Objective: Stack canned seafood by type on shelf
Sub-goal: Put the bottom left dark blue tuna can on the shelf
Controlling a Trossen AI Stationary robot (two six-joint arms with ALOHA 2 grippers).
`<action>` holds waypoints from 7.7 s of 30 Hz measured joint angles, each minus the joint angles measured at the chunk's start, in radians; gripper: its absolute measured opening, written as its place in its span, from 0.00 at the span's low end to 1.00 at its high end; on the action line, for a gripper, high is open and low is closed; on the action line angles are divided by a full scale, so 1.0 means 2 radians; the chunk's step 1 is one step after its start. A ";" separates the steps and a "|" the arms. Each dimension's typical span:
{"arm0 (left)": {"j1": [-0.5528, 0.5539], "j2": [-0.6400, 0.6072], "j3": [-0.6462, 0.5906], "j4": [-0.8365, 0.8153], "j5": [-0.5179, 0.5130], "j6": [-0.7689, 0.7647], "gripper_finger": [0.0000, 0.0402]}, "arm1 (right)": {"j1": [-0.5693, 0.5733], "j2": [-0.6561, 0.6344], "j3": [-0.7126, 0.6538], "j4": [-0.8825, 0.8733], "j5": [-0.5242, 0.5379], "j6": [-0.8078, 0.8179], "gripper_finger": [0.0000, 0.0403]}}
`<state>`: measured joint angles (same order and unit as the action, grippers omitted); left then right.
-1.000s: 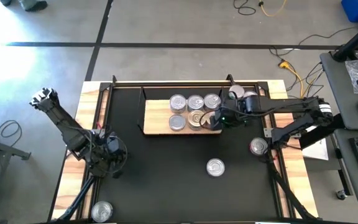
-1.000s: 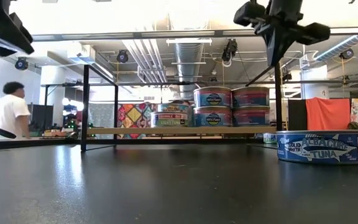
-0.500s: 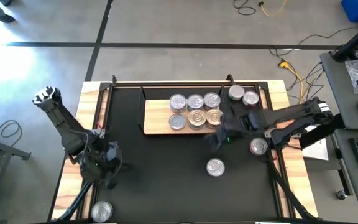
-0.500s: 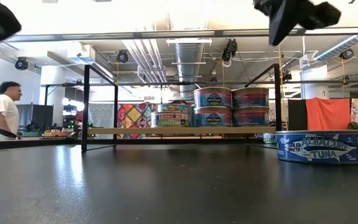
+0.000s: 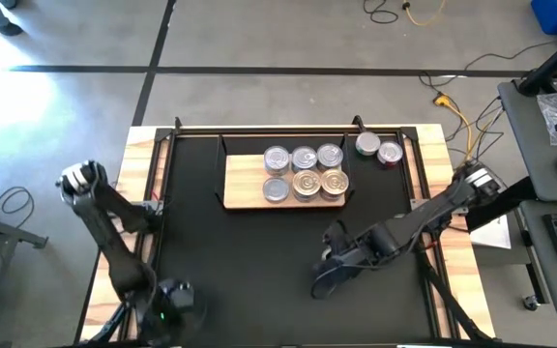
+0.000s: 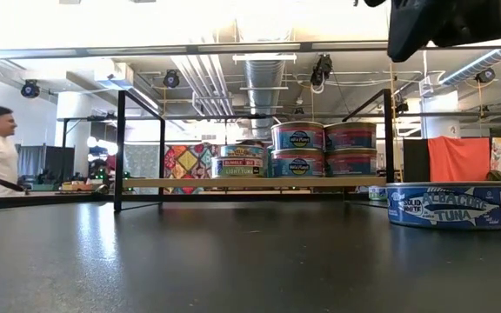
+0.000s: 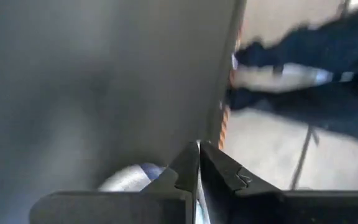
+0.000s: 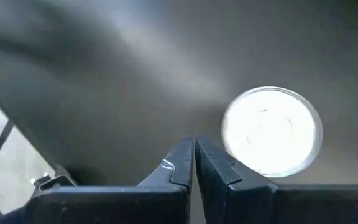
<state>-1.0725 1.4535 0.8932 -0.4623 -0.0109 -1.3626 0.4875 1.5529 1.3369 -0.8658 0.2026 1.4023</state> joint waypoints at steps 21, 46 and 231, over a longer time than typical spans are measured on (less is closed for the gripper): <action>-0.044 0.088 0.019 -0.028 0.142 -0.170 0.00 | 0.057 0.009 0.018 0.059 0.022 -0.029 0.02; 0.083 0.086 0.097 -0.091 -0.126 0.082 0.00 | 0.047 0.067 0.060 0.089 0.030 -0.265 0.02; 0.264 0.153 -0.035 0.154 -0.586 0.023 0.88 | -0.113 0.315 0.504 -0.148 0.061 -0.636 0.46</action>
<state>-0.5446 1.7603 0.8242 -0.1551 -1.1819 -1.3174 0.2609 2.1831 2.3440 -1.1621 0.3237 0.1313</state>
